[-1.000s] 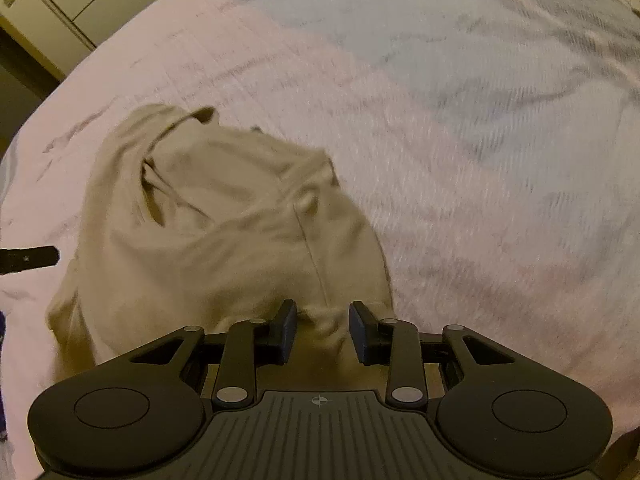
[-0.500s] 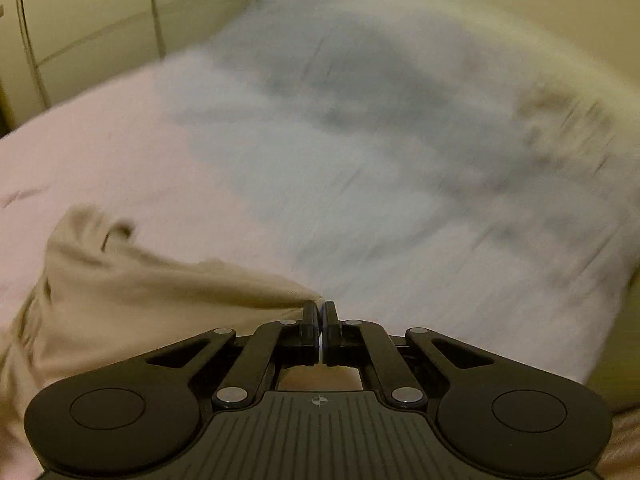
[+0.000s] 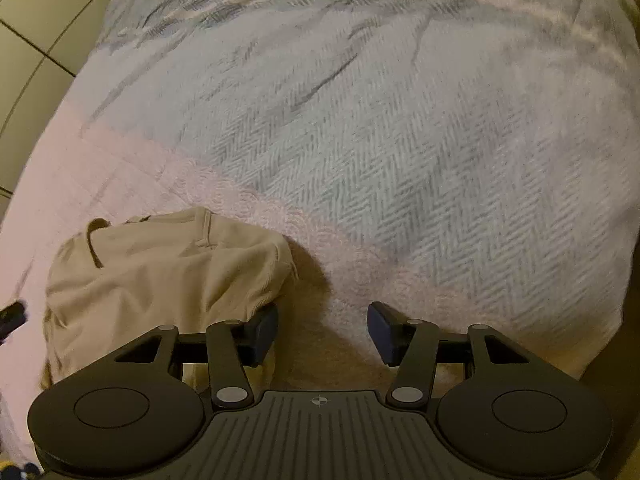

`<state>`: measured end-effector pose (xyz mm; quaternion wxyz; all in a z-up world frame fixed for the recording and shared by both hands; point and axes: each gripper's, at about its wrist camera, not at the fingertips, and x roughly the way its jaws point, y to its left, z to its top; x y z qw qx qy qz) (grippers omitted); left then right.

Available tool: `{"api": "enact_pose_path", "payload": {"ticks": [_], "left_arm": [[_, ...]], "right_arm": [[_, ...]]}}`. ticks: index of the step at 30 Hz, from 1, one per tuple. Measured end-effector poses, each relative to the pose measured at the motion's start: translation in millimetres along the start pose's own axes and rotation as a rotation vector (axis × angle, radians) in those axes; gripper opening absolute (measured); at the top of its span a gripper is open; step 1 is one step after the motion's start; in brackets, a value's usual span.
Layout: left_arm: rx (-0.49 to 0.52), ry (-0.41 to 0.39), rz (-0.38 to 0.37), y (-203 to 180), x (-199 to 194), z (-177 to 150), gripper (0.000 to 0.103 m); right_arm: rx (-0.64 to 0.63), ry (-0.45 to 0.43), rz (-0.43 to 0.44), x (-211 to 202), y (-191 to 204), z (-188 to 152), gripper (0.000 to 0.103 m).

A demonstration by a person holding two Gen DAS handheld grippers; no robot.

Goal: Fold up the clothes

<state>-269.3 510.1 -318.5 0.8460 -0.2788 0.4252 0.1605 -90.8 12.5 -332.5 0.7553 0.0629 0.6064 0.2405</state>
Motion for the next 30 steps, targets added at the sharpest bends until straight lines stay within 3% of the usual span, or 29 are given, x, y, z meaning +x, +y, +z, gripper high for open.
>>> {"api": "enact_pose_path", "payload": {"ticks": [4,5,6,7,8,9,14,18,21,23,25,27,29,30], "left_arm": [[-0.171,0.038,-0.094,23,46,18,0.052],[-0.233,0.057,-0.153,27,58,18,0.052],[-0.290,0.073,-0.216,29,68,16,0.048],[-0.337,0.081,-0.266,29,74,13,0.044],[-0.370,0.076,-0.316,26,79,10,0.019],[-0.364,0.063,-0.338,23,80,8,0.003],[-0.166,-0.070,-0.227,-2,35,13,0.002],[-0.083,-0.275,-0.144,-9,-58,25,0.002],[-0.058,-0.445,-0.091,-17,-145,29,0.002],[-0.003,-0.497,-0.047,-31,-196,29,0.002],[0.014,-0.486,-0.008,-44,-230,23,0.002],[0.025,-0.471,0.044,-53,-245,8,0.002],[-0.008,-0.438,0.092,-53,-242,-11,0.002],[-0.050,-0.421,0.120,-47,-236,-25,0.002]], "right_arm": [[0.077,0.000,0.046,7,-3,-4,0.054],[0.096,-0.003,0.059,7,-4,-6,0.054],[0.104,-0.017,0.076,9,-3,-6,0.046],[0.112,-0.032,0.093,11,-1,-7,0.011],[0.107,-0.030,0.111,12,0,-7,0.001],[0.095,-0.041,0.098,11,3,-6,0.000],[-0.112,-0.263,0.079,-26,36,20,0.000],[-0.291,-0.456,0.108,-74,76,50,0.000],[-0.419,-0.672,0.132,-123,115,72,0.000],[-0.455,-0.736,0.211,-154,132,92,0.000],[-0.472,-0.614,0.305,-166,150,117,0.000],[-0.406,-0.446,0.396,-151,157,136,0.003],[-0.339,-0.308,0.450,-119,158,141,0.037],[-0.339,-0.239,0.470,-99,158,140,0.058]]}}
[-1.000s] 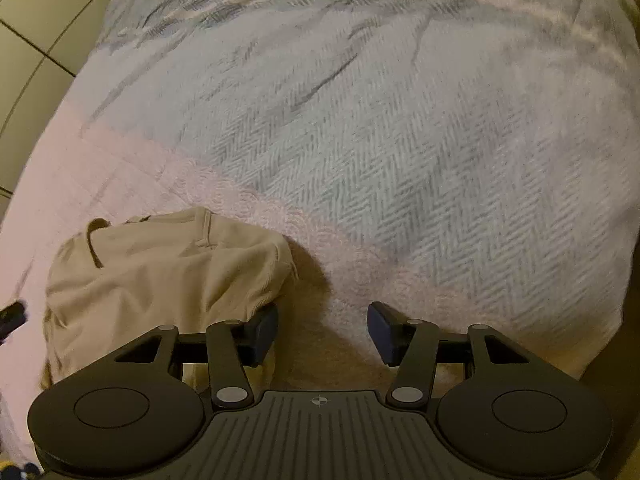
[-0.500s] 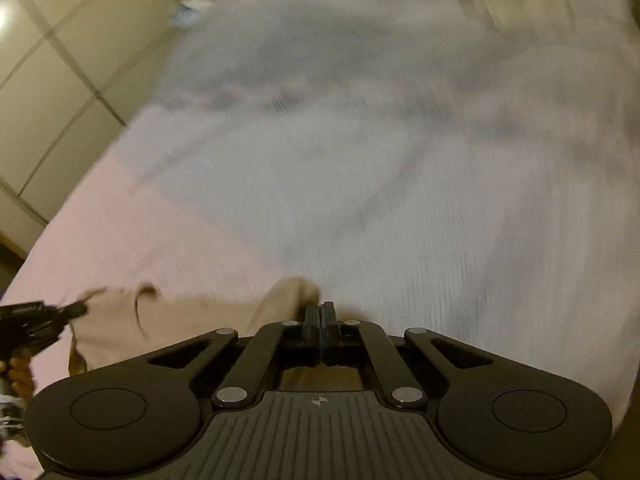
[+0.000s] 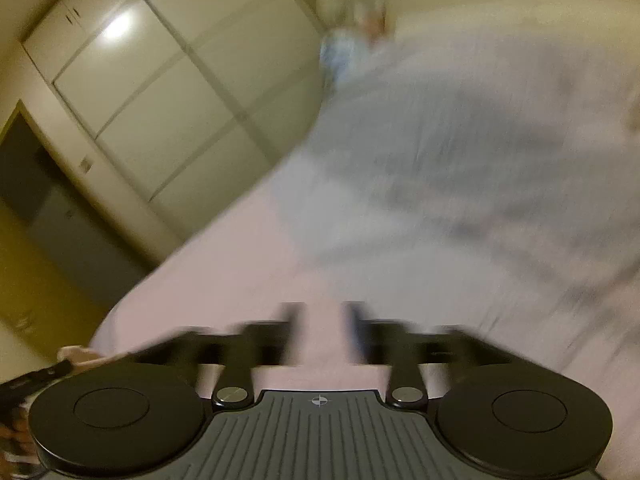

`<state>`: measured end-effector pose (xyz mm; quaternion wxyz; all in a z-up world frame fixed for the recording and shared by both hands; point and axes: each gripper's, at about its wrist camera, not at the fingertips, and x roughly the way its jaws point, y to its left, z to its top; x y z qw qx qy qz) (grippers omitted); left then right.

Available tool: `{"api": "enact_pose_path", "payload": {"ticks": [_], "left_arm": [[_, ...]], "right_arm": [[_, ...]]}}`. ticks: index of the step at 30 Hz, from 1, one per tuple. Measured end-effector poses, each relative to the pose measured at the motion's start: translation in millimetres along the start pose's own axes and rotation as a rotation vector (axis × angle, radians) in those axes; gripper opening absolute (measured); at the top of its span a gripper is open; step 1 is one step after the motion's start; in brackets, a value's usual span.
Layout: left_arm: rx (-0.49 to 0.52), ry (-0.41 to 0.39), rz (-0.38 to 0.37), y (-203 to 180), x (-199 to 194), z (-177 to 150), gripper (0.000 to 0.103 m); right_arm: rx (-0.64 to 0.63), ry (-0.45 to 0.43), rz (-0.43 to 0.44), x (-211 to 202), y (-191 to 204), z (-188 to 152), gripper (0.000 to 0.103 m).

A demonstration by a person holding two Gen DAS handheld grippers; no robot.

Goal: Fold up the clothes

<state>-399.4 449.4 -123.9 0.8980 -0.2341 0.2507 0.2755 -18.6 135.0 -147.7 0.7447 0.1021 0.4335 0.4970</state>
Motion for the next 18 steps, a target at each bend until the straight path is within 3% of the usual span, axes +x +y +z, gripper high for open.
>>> {"api": "enact_pose_path", "payload": {"ticks": [4,6,12,16,18], "left_arm": [[-0.211,0.042,0.113,37,7,-67,0.002],[-0.309,0.064,0.167,53,5,-108,0.002],[-0.549,0.118,0.253,119,0,-193,0.003],[-0.685,0.097,0.239,143,11,-214,0.003],[-0.695,0.106,0.239,146,23,-217,0.003]], "right_arm": [[-0.100,0.262,-0.010,75,-17,-48,0.058],[-0.173,0.366,0.030,110,-16,-69,0.058],[-0.264,0.446,0.109,202,16,-79,0.058],[-0.230,0.513,0.089,264,22,-83,0.058],[-0.199,0.557,0.100,280,21,-92,0.058]]}}
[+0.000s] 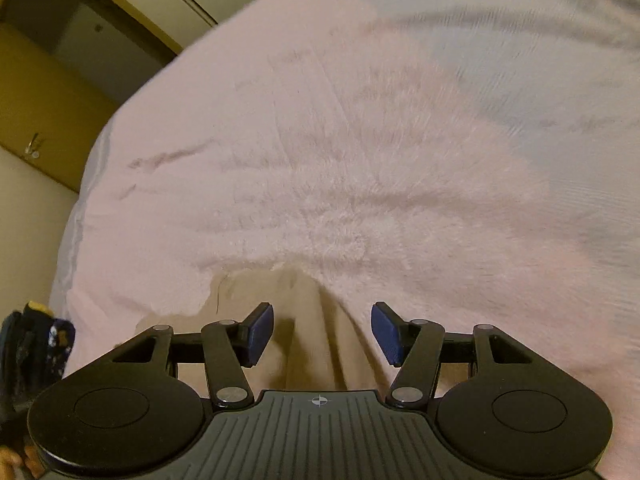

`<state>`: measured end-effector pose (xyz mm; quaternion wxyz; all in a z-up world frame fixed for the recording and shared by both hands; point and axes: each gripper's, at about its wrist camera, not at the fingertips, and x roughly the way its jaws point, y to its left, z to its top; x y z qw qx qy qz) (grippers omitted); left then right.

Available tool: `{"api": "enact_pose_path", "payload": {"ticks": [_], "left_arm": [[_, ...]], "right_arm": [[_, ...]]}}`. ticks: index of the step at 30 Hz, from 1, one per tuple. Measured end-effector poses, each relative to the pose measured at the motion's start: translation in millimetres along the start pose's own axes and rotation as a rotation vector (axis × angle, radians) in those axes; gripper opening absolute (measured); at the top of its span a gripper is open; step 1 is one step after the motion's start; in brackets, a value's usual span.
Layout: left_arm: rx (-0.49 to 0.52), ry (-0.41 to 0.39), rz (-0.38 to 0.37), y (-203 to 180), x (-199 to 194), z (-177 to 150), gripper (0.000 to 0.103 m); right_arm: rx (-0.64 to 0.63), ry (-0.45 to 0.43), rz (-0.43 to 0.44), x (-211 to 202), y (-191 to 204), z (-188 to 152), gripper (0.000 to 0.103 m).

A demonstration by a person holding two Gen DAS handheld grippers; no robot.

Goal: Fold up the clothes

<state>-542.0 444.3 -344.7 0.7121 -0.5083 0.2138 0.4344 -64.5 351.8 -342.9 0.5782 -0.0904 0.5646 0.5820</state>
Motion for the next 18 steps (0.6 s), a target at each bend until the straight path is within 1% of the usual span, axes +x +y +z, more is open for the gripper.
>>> {"api": "enact_pose_path", "payload": {"ticks": [1,2,3,4,5,7,11,13,15,18], "left_arm": [[0.005,0.004,0.003,-1,5,0,0.002],[0.028,-0.001,0.017,-5,5,3,0.002],[0.063,-0.020,0.030,-13,1,7,0.002],[0.098,-0.040,0.042,-21,-4,10,0.002],[0.130,-0.075,0.050,-25,-16,15,0.002],[0.193,-0.158,0.061,-45,-36,27,0.002],[0.300,-0.321,0.052,-95,-96,48,0.002],[0.342,-0.411,0.034,-125,-134,54,0.002],[0.377,-0.499,0.015,-154,-174,57,0.002],[0.419,-0.603,-0.015,-188,-232,53,0.002]], "right_arm": [[0.008,0.028,0.038,9,-1,1,0.047],[0.003,0.045,0.051,13,0,4,0.027],[-0.023,0.040,0.034,13,3,4,0.003],[-0.051,0.033,0.014,13,6,4,0.003],[-0.093,-0.021,0.019,1,11,5,0.002],[-0.144,-0.143,0.043,-35,21,11,0.002],[-0.261,-0.354,0.110,-128,49,31,0.002],[-0.297,-0.438,0.181,-182,62,42,0.002],[-0.344,-0.501,0.226,-233,75,51,0.002],[-0.455,-0.579,0.257,-300,93,51,0.002]]}}
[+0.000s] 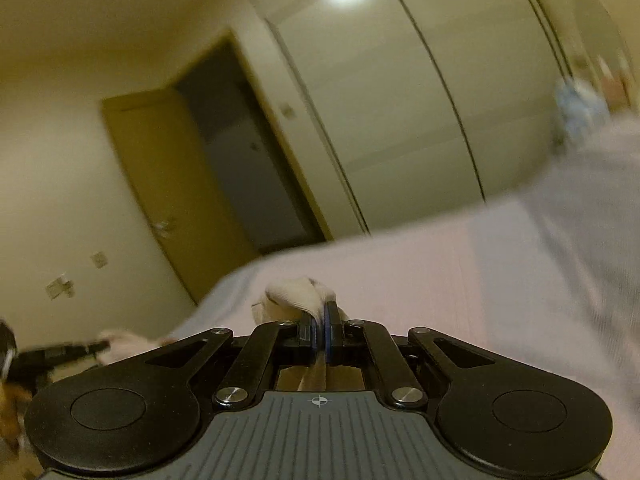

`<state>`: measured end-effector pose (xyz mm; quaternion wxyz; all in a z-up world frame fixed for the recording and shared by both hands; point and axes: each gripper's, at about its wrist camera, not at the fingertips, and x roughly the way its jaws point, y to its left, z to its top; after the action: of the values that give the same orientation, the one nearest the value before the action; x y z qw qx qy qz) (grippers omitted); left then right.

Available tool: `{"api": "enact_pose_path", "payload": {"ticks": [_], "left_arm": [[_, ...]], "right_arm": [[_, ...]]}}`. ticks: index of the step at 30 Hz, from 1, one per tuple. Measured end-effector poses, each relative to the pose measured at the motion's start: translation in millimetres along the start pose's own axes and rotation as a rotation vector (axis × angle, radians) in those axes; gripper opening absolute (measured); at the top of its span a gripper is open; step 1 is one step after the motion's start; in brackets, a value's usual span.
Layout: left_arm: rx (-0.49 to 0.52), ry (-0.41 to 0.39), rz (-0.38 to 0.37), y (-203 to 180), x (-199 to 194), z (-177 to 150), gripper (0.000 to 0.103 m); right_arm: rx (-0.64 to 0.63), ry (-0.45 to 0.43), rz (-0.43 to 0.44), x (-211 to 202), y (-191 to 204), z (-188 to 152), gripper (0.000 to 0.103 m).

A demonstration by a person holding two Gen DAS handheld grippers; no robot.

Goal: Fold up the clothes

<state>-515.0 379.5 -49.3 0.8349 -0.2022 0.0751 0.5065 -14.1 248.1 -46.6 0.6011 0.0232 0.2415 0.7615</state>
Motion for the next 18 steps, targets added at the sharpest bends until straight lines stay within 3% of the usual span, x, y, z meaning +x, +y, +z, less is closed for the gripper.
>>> {"api": "enact_pose_path", "payload": {"ticks": [6,15,18], "left_arm": [[0.080,-0.158,-0.015,-47,-95,46,0.002],[0.138,-0.199,-0.011,-94,-222,53,0.003],[0.186,-0.192,-0.022,-109,-243,57,0.005]], "right_arm": [[-0.266,-0.035,0.032,-76,39,45,0.002],[-0.465,-0.091,0.074,-201,79,53,0.002],[-0.478,-0.101,0.072,-223,83,54,0.002]]}}
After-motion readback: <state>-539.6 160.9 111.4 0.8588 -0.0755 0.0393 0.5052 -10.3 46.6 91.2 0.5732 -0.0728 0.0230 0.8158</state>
